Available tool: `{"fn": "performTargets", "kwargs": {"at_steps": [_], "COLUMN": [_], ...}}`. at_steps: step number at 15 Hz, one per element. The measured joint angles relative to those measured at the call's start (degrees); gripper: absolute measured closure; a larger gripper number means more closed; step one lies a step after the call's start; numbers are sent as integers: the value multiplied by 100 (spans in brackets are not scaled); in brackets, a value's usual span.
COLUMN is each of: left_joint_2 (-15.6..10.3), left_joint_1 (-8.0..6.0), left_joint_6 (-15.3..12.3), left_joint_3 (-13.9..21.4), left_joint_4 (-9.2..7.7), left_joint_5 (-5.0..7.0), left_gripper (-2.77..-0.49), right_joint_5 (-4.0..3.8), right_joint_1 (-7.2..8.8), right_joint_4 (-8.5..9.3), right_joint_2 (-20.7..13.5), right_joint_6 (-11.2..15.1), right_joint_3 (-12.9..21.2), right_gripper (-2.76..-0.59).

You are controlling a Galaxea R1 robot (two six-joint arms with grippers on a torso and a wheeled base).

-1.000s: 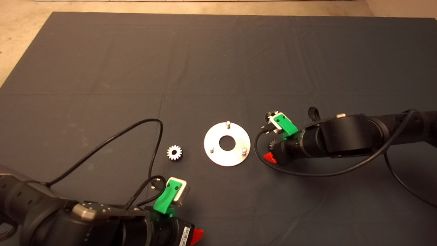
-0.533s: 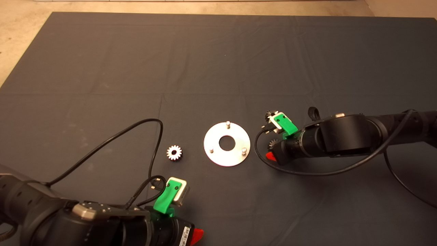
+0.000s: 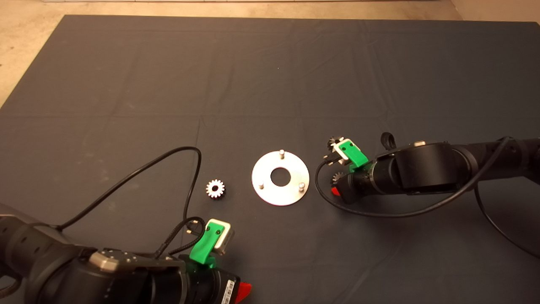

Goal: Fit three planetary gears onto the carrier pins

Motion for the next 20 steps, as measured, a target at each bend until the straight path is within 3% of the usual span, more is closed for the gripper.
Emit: {"fn": "performTargets", "kwargs": {"at_steps": [5, 6, 20], "left_joint_2": [0, 0, 2], "left_joint_1": [0, 0, 0], "left_joint_6": [0, 0, 0], "left_joint_3": [0, 0, 0], "left_joint_4": [0, 0, 0], "left_joint_5": [0, 0, 0], "left_gripper": [-192, -192, -192], "right_joint_5": [29, 41, 41], "right_joint_1": [-16, -18, -61], "right_joint_4": [-32, -38, -208], "right_joint_2": [2, 4, 0], "right_joint_6": [-39, -41, -54], "right_joint_3": [-27, -44, -96], "right_gripper": [-125, -114, -99]}}
